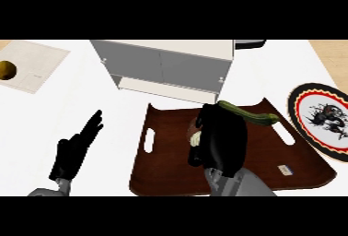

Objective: Pick the cupcake from the tray and place it in the tiered shelf

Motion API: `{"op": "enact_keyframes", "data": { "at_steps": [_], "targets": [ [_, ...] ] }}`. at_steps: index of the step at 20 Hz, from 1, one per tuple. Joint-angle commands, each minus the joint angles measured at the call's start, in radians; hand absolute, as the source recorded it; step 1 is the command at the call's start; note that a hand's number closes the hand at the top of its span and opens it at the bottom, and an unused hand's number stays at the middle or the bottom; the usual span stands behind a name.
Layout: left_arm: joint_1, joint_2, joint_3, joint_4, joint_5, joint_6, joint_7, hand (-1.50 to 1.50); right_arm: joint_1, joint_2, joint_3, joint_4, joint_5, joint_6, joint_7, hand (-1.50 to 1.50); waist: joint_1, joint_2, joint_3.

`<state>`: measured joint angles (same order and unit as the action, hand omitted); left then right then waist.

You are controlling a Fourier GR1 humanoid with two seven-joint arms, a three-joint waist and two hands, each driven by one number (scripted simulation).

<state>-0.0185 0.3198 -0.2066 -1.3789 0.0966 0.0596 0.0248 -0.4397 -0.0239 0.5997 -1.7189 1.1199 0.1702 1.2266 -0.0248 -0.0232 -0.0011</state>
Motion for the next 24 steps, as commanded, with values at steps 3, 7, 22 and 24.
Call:
{"op": "enact_keyframes", "data": {
  "at_steps": [3, 7, 22, 24],
  "targets": [
    [0.011, 0.008, 0.007, 0.014, 0.003, -0.01, 0.013, 0.0, -0.178, 0.023, -0.079, -0.169, 0.134, 0.056, 0.26, 1.5, 0.014, 0.004, -0.002],
    [-0.009, -0.002, 0.007, 0.046, -0.01, -0.01, -0.011, 0.0, -0.27, 0.023, -0.138, -0.184, 0.162, 0.107, 0.26, 1.5, 0.021, 0.012, -0.003],
    [-0.018, 0.012, 0.029, 0.019, -0.006, -0.034, -0.007, 0.0, -0.709, 0.01, -0.598, 0.322, 0.2, 0.106, 0.042, 1.5, 0.049, 0.029, 0.0],
    [0.022, -0.005, -0.009, -0.039, -0.024, -0.023, 0.023, 0.0, -0.773, -0.002, -0.641, 0.41, 0.197, 0.116, -0.008, 1.5, 0.054, 0.026, 0.0]
  ]
}}
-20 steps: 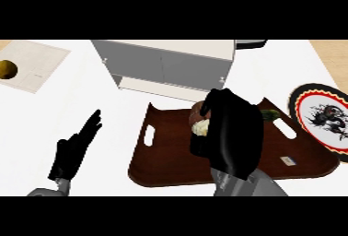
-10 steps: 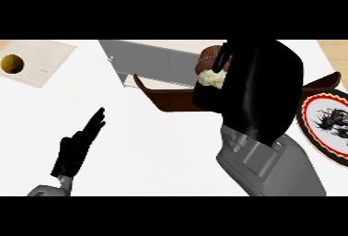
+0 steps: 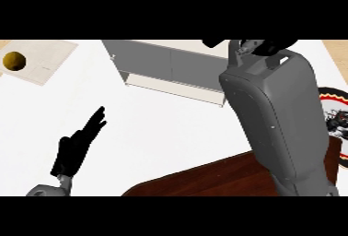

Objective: Pick the cupcake from the tray and place it in the tiered shelf

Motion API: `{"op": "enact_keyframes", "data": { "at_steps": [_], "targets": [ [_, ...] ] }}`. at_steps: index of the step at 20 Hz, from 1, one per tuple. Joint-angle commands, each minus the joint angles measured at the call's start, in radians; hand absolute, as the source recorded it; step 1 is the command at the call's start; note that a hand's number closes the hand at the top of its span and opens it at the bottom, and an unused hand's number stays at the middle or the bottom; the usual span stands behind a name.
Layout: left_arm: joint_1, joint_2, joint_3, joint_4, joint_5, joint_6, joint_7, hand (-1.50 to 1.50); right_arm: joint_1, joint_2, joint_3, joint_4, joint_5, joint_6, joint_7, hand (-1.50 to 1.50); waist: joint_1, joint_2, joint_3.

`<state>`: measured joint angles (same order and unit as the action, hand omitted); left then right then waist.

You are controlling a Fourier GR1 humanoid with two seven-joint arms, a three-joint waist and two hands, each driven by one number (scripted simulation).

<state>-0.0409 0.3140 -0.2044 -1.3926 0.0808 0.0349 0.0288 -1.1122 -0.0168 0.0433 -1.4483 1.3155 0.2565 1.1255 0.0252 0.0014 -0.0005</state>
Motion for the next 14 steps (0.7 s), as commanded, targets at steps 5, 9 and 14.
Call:
{"op": "enact_keyframes", "data": {
  "at_steps": [5, 9, 14],
  "targets": [
    [0.013, 0.002, 0.013, 0.022, -0.002, -0.026, -0.01, 0.0, -0.177, -0.024, -0.173, 0.4, -0.01, -0.078, -0.028, 1.5, 0.004, 0.007, -0.001],
    [0.023, -0.005, 0.01, -0.002, -0.004, -0.028, -0.001, 0.0, -0.195, -0.043, -0.227, 0.59, -0.017, -0.193, -0.116, 1.5, 0.012, 0.01, 0.0],
    [-0.008, -0.017, -0.011, -0.005, -0.032, -0.021, 0.042, 0.0, -0.256, -0.022, -0.289, 0.809, -0.038, -0.314, -0.148, 1.5, 0.03, 0.018, 0.0]
  ]
}}
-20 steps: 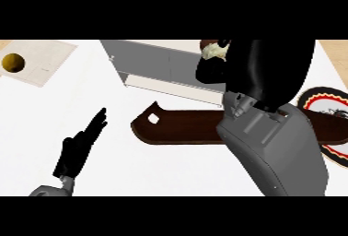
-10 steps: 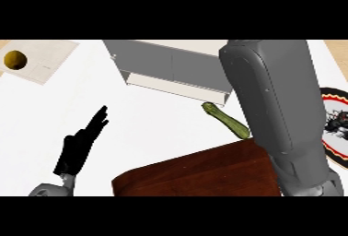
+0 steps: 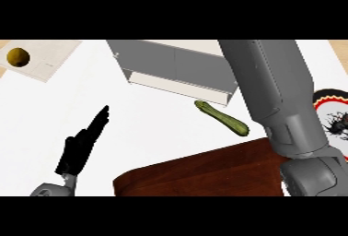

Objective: Pick the cupcake from the tray and place it in the tiered shelf

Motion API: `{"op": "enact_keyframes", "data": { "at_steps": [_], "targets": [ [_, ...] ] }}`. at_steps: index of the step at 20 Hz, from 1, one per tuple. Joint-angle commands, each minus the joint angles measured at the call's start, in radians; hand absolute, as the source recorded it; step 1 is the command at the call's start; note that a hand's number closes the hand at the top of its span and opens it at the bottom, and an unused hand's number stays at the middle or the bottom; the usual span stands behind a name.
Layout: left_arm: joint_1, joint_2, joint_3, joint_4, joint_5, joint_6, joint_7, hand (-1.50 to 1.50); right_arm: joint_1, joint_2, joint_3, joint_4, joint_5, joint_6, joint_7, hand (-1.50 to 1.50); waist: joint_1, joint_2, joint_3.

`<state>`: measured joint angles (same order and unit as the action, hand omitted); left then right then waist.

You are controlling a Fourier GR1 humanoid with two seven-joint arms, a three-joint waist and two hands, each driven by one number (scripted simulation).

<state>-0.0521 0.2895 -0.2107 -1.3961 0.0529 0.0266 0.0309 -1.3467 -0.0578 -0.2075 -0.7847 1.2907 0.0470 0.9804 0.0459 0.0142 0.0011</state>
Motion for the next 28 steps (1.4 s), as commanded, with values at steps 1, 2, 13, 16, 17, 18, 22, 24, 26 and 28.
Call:
{"op": "enact_keyframes", "data": {
  "at_steps": [1, 2, 13, 16, 17, 18, 22, 24, 26, 28],
  "targets": [
    [-0.034, -0.008, 0.011, 0.052, -0.008, -0.004, 0.017, 0.0, -0.059, -0.002, -0.056, 0.184, -0.032, -0.08, -0.027, 1.5, -0.001, 0.004, -0.002],
    [-0.002, -0.028, -0.007, 0.056, -0.021, 0.01, -0.008, 0.0, -0.065, 0.001, -0.072, 0.212, -0.041, -0.106, -0.031, 1.5, 0.005, 0.006, -0.002],
    [-0.056, -0.033, -0.014, 0.034, -0.015, -0.013, 0.021, 0.0, -0.008, 0.057, -0.357, 0.102, -0.487, -0.629, -0.273, -1.5, 0.046, 0.019, 0.0],
    [-0.022, -0.029, -0.016, 0.015, -0.02, -0.01, 0.035, 0.0, -0.032, 0.057, -0.345, 0.126, -0.505, -0.747, -0.354, -1.5, 0.031, 0.008, -0.001],
    [0.012, -0.028, -0.016, 0.02, -0.025, -0.005, 0.006, 0.0, 0.003, 0.058, -0.329, 0.113, -0.495, -0.809, -0.389, -1.5, 0.024, 0.004, -0.001],
    [0.0, 0.004, 0.027, 0.027, -0.001, -0.022, 0.004, 0.0, -0.005, 0.058, -0.342, 0.102, -0.47, -0.815, -0.399, -1.5, 0.006, 0.002, -0.001],
    [0.014, -0.003, 0.026, 0.015, 0.0, -0.019, 0.029, 0.0, 0.017, 0.021, -0.328, 0.049, -0.415, -0.953, -0.376, -1.5, -0.03, -0.013, -0.001],
    [0.015, -0.023, 0.035, 0.033, -0.014, 0.022, 0.025, 0.0, 0.011, 0.003, -0.32, 0.009, -0.369, -0.992, -0.333, -1.5, -0.051, -0.02, -0.002],
    [0.058, -0.011, 0.037, 0.023, -0.01, 0.01, 0.008, 0.0, 0.051, 0.001, -0.315, -0.004, -0.276, -1.051, -0.25, -1.5, -0.064, -0.028, -0.003],
    [0.079, -0.007, 0.039, -0.02, -0.007, 0.017, 0.026, 0.0, 0.097, -0.01, -0.335, -0.075, -0.261, -1.04, -0.208, -1.5, -0.074, -0.034, -0.001]
  ]
}}
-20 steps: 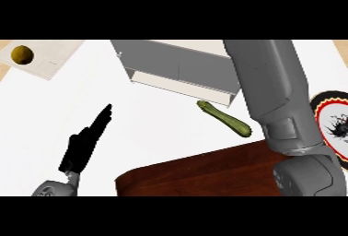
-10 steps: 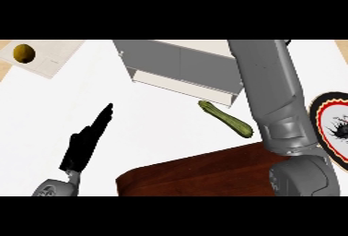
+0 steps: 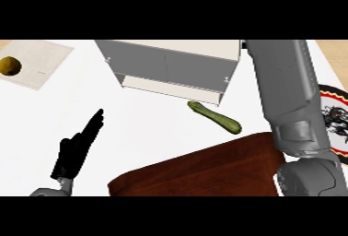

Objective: Pick the cupcake from the tray and place it in the tiered shelf

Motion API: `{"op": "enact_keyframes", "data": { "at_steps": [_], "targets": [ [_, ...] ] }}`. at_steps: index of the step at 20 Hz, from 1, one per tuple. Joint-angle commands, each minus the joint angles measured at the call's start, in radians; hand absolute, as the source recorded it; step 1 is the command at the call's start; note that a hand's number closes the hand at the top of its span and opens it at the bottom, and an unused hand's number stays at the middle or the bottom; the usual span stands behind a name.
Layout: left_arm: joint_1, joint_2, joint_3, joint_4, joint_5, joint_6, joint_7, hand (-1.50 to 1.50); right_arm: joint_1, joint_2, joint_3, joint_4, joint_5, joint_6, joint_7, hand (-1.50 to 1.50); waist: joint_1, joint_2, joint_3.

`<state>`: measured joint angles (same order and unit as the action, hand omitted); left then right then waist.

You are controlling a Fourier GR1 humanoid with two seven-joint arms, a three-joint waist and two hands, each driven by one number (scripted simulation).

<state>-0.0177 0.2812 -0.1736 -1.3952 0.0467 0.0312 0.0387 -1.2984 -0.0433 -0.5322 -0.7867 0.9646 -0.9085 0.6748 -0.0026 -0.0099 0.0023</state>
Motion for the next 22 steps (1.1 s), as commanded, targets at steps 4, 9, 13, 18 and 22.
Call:
{"op": "enact_keyframes", "data": {
  "at_steps": [4, 9, 13, 18, 22],
  "targets": [
    [0.037, 0.036, 0.055, 0.015, 0.017, 0.002, 0.019, 0.0, 0.162, -0.011, -0.002, -0.242, 0.139, 0.061, 0.207, -1.5, -0.068, -0.022, -0.003],
    [0.087, 0.025, 0.053, 0.014, 0.011, 0.007, -0.028, 0.0, 0.348, 0.026, 0.081, -0.549, 0.112, 0.246, 0.195, -1.5, -0.085, -0.027, -0.002],
    [0.084, 0.031, 0.06, 0.006, 0.013, 0.004, -0.017, 0.0, 0.501, 0.042, 0.14, -0.797, 0.07, 0.384, 0.213, -1.5, -0.082, -0.022, -0.002],
    [0.082, 0.023, 0.048, -0.036, 0.028, -0.018, 0.019, 0.0, 0.672, 0.02, 0.188, -1.14, 0.01, 0.601, 0.271, -1.5, -0.055, -0.012, -0.002],
    [0.068, 0.014, 0.033, -0.009, -0.003, -0.015, -0.009, 0.0, 0.855, 0.042, 0.249, -1.405, 0.011, 0.727, 0.373, -1.5, -0.043, -0.006, -0.003]
  ]
}}
